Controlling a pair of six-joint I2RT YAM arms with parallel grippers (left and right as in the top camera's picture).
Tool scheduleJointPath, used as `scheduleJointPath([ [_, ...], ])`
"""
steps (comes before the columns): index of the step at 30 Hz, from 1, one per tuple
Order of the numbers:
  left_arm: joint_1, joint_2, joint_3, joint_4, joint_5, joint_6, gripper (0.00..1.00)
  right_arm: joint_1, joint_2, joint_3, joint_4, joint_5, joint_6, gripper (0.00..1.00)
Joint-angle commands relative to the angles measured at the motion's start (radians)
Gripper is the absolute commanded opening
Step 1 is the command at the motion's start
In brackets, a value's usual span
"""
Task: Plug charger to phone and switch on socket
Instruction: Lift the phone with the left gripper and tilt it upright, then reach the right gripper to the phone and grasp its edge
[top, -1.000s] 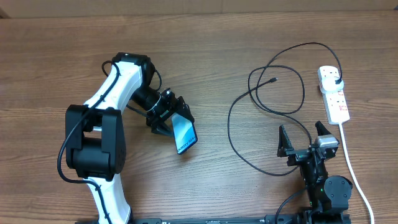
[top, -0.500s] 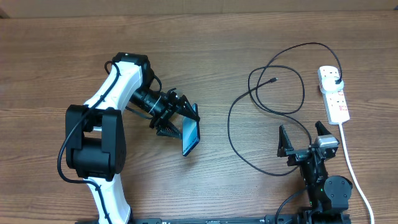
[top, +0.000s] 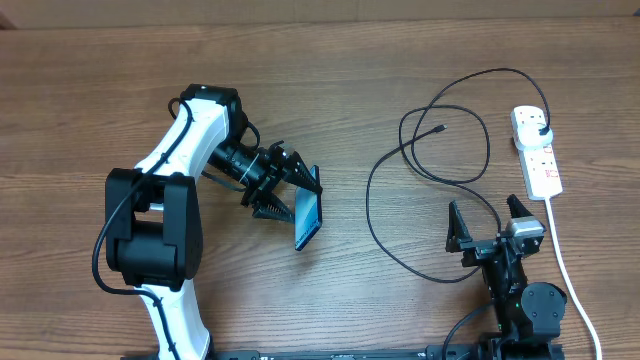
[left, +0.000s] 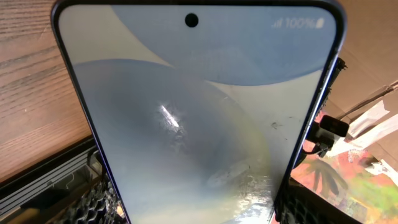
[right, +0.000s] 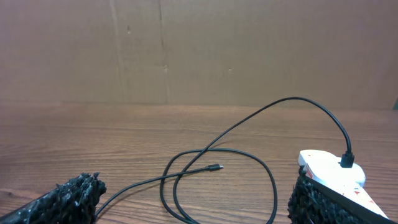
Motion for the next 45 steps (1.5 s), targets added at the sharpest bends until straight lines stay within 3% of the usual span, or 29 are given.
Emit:
scheduleJointPath([
  [1, 0.0, -0.001, 0.028, -0.009, 0.05, 0.027, 0.69, 0.005, -0.011, -0.01, 0.007, -0.046, 0.032, 1.0],
  [4, 0.0, -0.001, 0.028, -0.003, 0.05, 0.027, 0.69, 0.005, -0.011, -0.01, 0.016, -0.117, 0.282, 1.0],
  [8, 0.0, -0.001, 0.028, 0.015, 0.052, 0.026, 0.69, 0.005, -0.011, -0.01, 0.024, -0.3, 0.794, 1.0],
  [12, 0.0, -0.001, 0.028, 0.015, 0.057, 0.026, 0.69, 0.005, -0.011, -0.01, 0.027, -0.391, 1.03, 1.0],
  [16, 0.0, -0.001, 0.028, 0.016, 0.066, 0.023, 0.69, 0.005, -0.011, -0.01, 0.031, -0.373, 1.043, 1.0],
  [20, 0.0, -0.001, 0.028, 0.02, 0.084, 0.023, 0.69, 0.004, -0.011, -0.002, 0.045, -0.36, 0.819, 1.0],
  [27, 0.0, -0.001, 0.028, 0.03, 0.083, 0.026, 0.69, 0.004, 0.052, 0.154, -0.116, -0.293, 0.721, 0.99],
  [38, 0.0, -0.001, 0.028, 0.068, 0.114, 0.018, 0.69, 0.061, 0.619, 0.732, -0.465, -0.397, 0.664, 0.99],
  [45, 0.0, -0.001, 0.028, 0.092, 0.136, 0.018, 0.69, 0.357, 0.93, 1.01, -0.624, -0.402, 0.665, 0.99],
])
